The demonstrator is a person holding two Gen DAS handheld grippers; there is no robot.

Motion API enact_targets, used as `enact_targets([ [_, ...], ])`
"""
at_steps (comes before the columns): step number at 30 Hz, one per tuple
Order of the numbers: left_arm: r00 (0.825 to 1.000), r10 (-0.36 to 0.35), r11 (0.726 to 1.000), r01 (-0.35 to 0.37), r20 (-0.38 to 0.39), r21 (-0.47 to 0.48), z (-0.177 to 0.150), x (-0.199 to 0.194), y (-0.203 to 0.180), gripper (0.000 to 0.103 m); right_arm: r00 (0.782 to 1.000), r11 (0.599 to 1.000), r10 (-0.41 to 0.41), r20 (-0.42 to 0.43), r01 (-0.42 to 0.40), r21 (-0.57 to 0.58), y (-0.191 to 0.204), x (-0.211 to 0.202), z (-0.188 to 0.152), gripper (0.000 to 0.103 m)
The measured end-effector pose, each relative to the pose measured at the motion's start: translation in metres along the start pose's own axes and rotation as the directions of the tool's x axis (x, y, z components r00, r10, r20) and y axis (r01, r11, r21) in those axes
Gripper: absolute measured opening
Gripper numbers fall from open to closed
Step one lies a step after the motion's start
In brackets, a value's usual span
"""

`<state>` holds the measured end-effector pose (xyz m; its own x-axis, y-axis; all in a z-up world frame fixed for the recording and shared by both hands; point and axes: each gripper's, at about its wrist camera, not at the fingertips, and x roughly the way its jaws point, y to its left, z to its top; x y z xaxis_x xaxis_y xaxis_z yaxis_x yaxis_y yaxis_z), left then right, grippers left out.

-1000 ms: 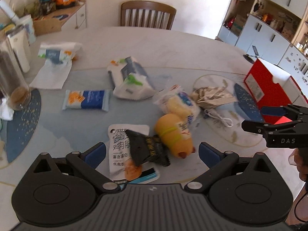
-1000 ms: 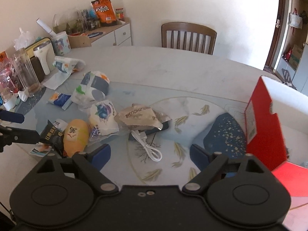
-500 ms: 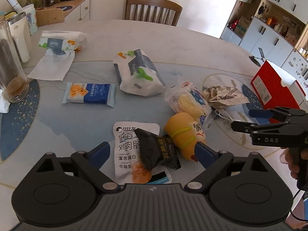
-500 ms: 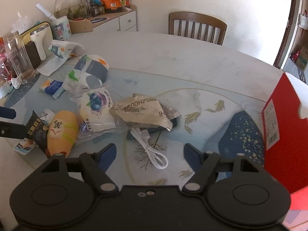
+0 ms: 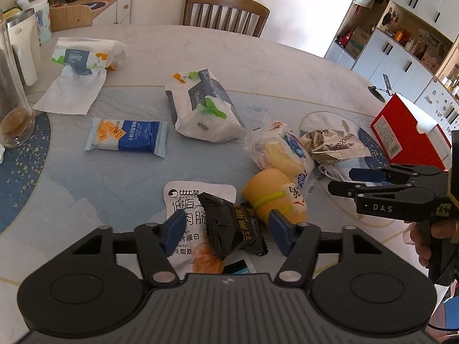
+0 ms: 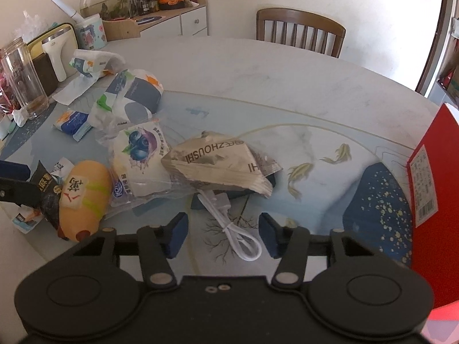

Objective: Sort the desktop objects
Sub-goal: 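Grasp the black snack packet with the left gripper while the right gripper grasps the white cable, then lift the black packet and white cable and carry both toward the shoebox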

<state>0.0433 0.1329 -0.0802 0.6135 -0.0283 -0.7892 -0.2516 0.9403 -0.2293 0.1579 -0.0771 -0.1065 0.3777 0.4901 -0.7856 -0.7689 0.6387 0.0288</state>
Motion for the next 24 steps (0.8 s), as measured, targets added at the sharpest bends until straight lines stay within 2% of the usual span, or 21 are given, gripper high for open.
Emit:
enact_targets([
  [8,0.999,-0.029,1.000,0.029,-0.019,0.001,-0.0024,0.0055,0.0007,0.055,1.000,1.000,-0.002,-0.011,0.002,0.003,0.0011,0.0070,0.0019,0.046],
  [10,0.999,-0.035,0.999,0.035,-0.027,0.002,-0.0034,0.0073,0.0005,0.048,1.000,1.000,-0.005,-0.011,0.005,0.004,0.0016,0.0085,0.0022,0.044],
  [11,0.999,-0.036,0.999,0.036,-0.032,0.001,-0.0038,0.0082,0.0007,0.042,1.000,1.000,-0.005,-0.009,0.005,0.004,0.0019,0.0087,0.0024,0.042],
  [12,0.999,-0.037,0.999,0.037,-0.036,0.000,-0.0041,0.0089,0.0007,0.040,1.000,1.000,-0.004,-0.009,0.004,0.002,0.0024,0.0090,0.0027,0.040],
  [20,0.998,-0.044,0.999,0.043,-0.039,-0.011,-0.0040,0.0100,0.0022,0.035,1.000,1.000,0.000,-0.009,0.000,-0.004,0.0041,0.0093,0.0039,0.022],
  [24,0.998,-0.046,0.999,0.045,-0.043,-0.017,-0.0032,0.0105,0.0027,0.034,1.000,1.000,0.000,-0.017,0.000,-0.006,0.0052,0.0087,0.0056,0.017],
])
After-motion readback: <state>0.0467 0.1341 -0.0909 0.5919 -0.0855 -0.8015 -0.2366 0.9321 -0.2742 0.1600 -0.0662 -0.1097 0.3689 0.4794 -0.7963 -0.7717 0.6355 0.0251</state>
